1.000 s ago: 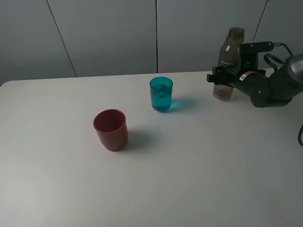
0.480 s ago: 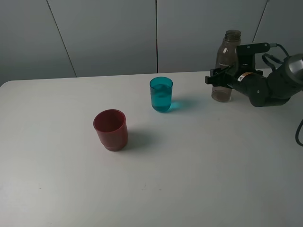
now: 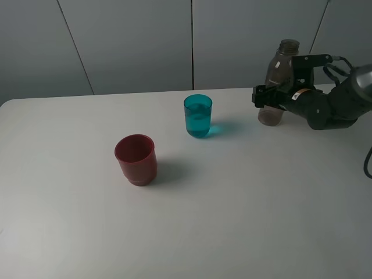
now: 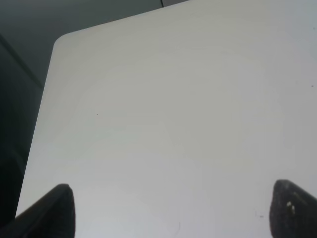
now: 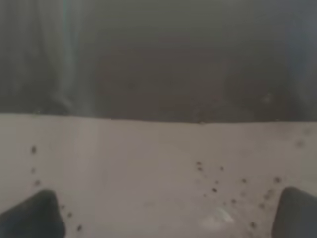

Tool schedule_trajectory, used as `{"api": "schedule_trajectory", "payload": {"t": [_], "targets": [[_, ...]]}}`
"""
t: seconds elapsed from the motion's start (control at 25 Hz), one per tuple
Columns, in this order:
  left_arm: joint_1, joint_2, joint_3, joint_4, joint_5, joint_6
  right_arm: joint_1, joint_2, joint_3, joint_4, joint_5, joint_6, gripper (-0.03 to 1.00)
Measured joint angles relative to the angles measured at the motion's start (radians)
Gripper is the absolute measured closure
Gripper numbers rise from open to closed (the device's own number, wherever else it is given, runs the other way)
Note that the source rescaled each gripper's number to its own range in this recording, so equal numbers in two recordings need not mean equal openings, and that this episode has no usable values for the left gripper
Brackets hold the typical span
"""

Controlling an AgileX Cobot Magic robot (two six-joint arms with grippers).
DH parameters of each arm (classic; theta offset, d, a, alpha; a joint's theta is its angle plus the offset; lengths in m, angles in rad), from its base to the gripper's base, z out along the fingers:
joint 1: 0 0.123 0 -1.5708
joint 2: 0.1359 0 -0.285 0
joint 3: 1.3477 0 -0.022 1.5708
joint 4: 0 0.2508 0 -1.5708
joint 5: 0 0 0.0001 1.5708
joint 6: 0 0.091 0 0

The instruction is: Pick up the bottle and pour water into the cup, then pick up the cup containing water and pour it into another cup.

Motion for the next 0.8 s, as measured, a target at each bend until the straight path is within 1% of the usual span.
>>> {"api": "schedule_trajectory", "payload": {"t": [0.24, 0.44, 0.56, 0.68, 0.8], "targets": [[0.000, 0.000, 0.000, 0.000, 0.000, 0.000, 0.000, -0.079, 0.083, 0.000, 0.009, -0.005, -0.03], [0.000, 0.000, 0.000, 0.000, 0.000, 0.000, 0.000, -0.173, 0.216, 0.000, 0.009, -0.031, -0.03], [0.000, 0.000, 0.000, 0.000, 0.000, 0.000, 0.000, -0.255, 0.322, 0.000, 0.003, -0.036, -0.03], [0.000, 0.000, 0.000, 0.000, 0.000, 0.000, 0.007, -0.336, 0.418, -0.047, 0.000, -0.038, -0.03], [0.000, 0.000, 0.000, 0.000, 0.000, 0.000, 0.052, -0.418, 0.487, -0.142, 0.015, -0.026, -0.03]]}}
